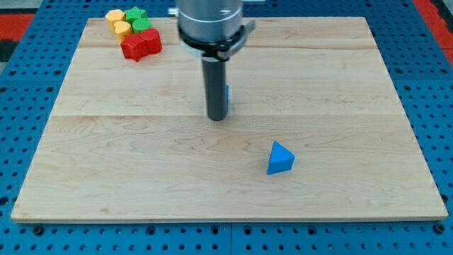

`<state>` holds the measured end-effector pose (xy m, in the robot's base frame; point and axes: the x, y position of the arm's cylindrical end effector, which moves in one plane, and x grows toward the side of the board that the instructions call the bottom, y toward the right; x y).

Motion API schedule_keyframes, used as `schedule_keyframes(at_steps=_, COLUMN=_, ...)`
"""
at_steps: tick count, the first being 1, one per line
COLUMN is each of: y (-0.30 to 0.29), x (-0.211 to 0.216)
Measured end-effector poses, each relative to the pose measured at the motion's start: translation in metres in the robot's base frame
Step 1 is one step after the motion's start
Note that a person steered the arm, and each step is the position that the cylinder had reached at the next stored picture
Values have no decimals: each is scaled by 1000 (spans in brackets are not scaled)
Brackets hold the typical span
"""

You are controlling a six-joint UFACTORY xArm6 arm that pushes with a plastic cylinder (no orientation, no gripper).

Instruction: Slide blue cube to the red circle

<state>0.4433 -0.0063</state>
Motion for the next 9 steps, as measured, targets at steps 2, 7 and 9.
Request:
schedule_keyframes(at_steps=2, y=13, x=-27)
schedule_keyframes(at_steps=7, y=-59, x=-122)
schedule_keyframes(at_steps=9, y=-45, x=-143)
